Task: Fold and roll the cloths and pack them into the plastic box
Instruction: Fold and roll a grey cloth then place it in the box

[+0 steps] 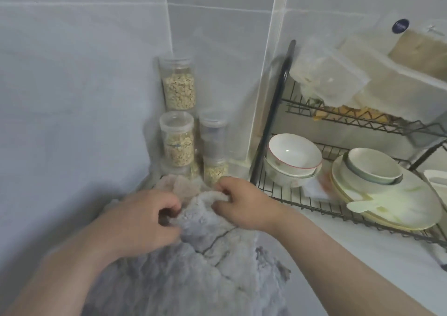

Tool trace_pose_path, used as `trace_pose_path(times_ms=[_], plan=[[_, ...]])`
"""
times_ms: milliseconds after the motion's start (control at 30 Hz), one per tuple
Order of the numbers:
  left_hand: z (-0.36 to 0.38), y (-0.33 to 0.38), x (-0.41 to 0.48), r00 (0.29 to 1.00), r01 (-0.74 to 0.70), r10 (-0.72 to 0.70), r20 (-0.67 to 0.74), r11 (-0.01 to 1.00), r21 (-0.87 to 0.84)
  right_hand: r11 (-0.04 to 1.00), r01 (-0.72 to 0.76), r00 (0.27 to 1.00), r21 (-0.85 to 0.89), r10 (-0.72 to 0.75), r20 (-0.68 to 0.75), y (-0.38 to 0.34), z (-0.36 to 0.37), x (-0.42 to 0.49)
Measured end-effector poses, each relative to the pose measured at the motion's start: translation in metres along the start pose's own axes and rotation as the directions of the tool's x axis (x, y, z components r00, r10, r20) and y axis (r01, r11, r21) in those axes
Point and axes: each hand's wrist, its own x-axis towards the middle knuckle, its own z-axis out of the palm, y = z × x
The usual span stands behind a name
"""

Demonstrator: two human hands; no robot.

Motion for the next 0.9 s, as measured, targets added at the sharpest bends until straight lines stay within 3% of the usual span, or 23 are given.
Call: trace_pose_path(times_ms=[100, 233, 367, 533, 600, 733, 900], plan=[[0.000, 0.002, -0.004, 0.999, -0.002, -0.006, -0.037, 0.981, -0.196, 0.998, 0.045, 0.990, 0.044, -0.039, -0.137, -0.005, -0.003, -0.015], [0.007, 0.006, -0.001, 0.990, -0.072, 0.059, -0.131, 0.993, -0.095, 0.983, 0.118, 0.916, 0.142, -0.053, -0.399, -0.010, -0.007, -0.032], [0.013, 0.001, 0.003, 0.980, -0.115, 0.086, -0.180, 0.981, -0.157, 0.982, 0.157, 0.789, 0.109, -0.059, -0.611, -0.013, -0.006, -0.044], [0.007, 0.007, -0.002, 0.974, -0.160, 0.160, -0.163, 0.987, 0.013, 0.986, 0.145, 0.713, 0.084, -0.045, -0.700, -0.022, -0.001, -0.067], [0.003, 0.010, 0.000, 0.950, -0.154, 0.175, -0.259, 0.983, 0.097, 0.991, 0.122, 0.701, 0.062, -0.041, -0.712, -0.029, -0.004, -0.073], [-0.010, 0.014, 0.009, 0.832, -0.154, 0.174, -0.527, 0.985, 0.082, 0.997, 0.067, 0.699, 0.027, -0.027, -0.715, -0.037, -0.011, -0.080], [-0.019, 0.018, 0.014, 0.761, -0.233, 0.185, -0.622, 0.972, 0.003, 0.996, 0.061, 0.664, 0.064, 0.007, -0.748, -0.038, -0.013, -0.084]])
